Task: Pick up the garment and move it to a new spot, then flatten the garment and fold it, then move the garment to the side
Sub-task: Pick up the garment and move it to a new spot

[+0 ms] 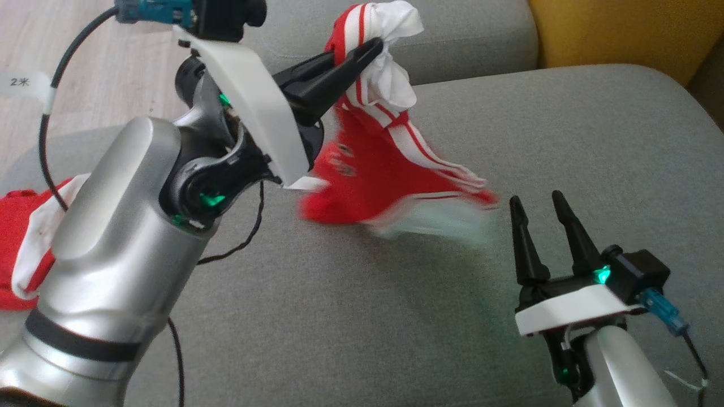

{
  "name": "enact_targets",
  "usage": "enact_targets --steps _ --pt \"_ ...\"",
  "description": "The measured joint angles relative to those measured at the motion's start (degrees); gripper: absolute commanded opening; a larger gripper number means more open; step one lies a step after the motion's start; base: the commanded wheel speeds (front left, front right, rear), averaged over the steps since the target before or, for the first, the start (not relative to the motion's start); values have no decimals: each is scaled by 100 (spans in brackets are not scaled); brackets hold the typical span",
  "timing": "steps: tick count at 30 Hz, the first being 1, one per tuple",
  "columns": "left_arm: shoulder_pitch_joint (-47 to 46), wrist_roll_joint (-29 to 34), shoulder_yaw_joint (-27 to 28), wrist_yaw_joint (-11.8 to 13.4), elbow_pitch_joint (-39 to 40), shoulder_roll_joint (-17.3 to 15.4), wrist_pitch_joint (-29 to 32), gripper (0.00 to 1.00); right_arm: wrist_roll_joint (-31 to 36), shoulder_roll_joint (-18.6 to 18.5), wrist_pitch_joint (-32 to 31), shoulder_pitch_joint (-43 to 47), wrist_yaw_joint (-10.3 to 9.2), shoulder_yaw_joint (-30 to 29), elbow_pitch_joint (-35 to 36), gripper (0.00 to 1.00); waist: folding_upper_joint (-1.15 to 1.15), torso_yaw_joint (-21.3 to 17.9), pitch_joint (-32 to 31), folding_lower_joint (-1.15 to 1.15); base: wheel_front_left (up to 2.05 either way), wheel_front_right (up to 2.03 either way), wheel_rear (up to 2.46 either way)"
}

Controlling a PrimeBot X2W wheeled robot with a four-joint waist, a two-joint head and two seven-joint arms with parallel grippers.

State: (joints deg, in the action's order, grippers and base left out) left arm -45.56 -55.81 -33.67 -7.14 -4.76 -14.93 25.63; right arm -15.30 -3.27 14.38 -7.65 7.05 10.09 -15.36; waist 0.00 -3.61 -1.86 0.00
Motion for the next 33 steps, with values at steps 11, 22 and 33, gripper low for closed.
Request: enact_targets --steps 11,22,33 --pt "1419 193 -188 26 -1691 -976 119 0 27 5 0 4 0 -9 22 100 0 -16 178 0 0 0 0" --pt "1491 501 -342 1 -3635 -976 -1176 100 26 18 0 -9 0 182 -47 100 0 -131 231 0 0 0 0" --pt "1733 1037 -29 867 -2602 -1114 -3573 100 26 8 0 27 0 133 -49 100 0 -37 37 0 0 0 0"
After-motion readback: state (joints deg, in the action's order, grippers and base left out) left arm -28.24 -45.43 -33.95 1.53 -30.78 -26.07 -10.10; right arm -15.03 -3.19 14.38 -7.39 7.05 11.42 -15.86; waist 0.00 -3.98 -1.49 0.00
